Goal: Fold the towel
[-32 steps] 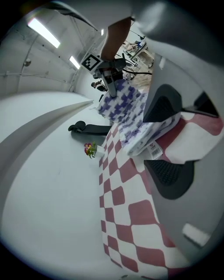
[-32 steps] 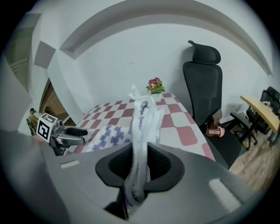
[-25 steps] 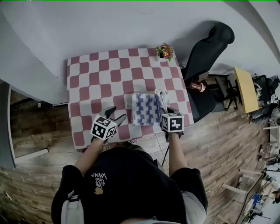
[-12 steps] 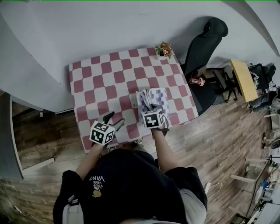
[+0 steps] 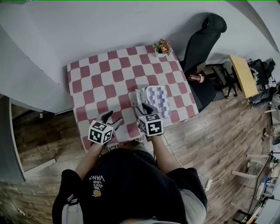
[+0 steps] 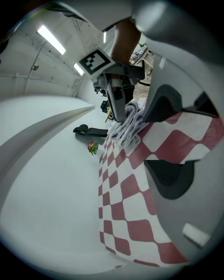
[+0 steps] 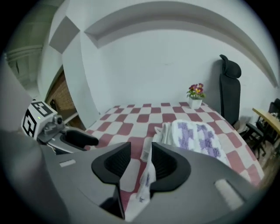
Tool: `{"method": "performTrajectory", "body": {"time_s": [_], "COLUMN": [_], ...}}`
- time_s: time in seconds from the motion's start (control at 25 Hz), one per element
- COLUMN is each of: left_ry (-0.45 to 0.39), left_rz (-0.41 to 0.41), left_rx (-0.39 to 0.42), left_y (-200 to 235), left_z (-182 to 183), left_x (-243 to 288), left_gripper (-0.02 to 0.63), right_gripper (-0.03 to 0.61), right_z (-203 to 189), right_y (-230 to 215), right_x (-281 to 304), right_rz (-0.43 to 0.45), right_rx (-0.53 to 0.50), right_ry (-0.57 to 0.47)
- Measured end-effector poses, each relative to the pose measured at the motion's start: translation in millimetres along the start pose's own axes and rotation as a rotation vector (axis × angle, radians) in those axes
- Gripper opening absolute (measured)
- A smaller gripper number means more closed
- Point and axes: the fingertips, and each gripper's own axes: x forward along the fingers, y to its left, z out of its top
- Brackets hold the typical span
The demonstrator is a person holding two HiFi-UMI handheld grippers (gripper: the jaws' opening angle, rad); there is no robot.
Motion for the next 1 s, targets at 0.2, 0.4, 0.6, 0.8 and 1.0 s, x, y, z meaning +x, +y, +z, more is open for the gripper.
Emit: {"method": "performTrajectory", "body": {"time_s": [0.2,0.4,0.6,0.8,1.0], "left_ry": [-0.005,-0.010,-0.021,-0.036,-0.031], "left_rz": [-0.012,-0.027,-0.020,0.007,0.015], "left_rx": [0.012,0.023,0.022,0.002,-0.003], "left_y": [-8,-24,-33,-32,-36], "left_z": [12,21,30,35,34], "left_x": [12,27,36,36,35], "left_gripper": [0.245,0.245,0.245,0.245,0.245], "right_gripper": [0.117,0.117,0.117,0.111,0.083], "right_z": [45,14,-18,-32,-50], "right_y": [-53,-120,-87,-45,-37], "right_x": [-52,-40,-4,18,41], "right_rz": [-0.039,-0.215,-0.149,-0.171,-0.260], "right_rx": [0.049,-0.063,-0.215,-0.368,-0.471], "right_ry": [-0.243,-0.076,0.032,0.061,0.072]}}
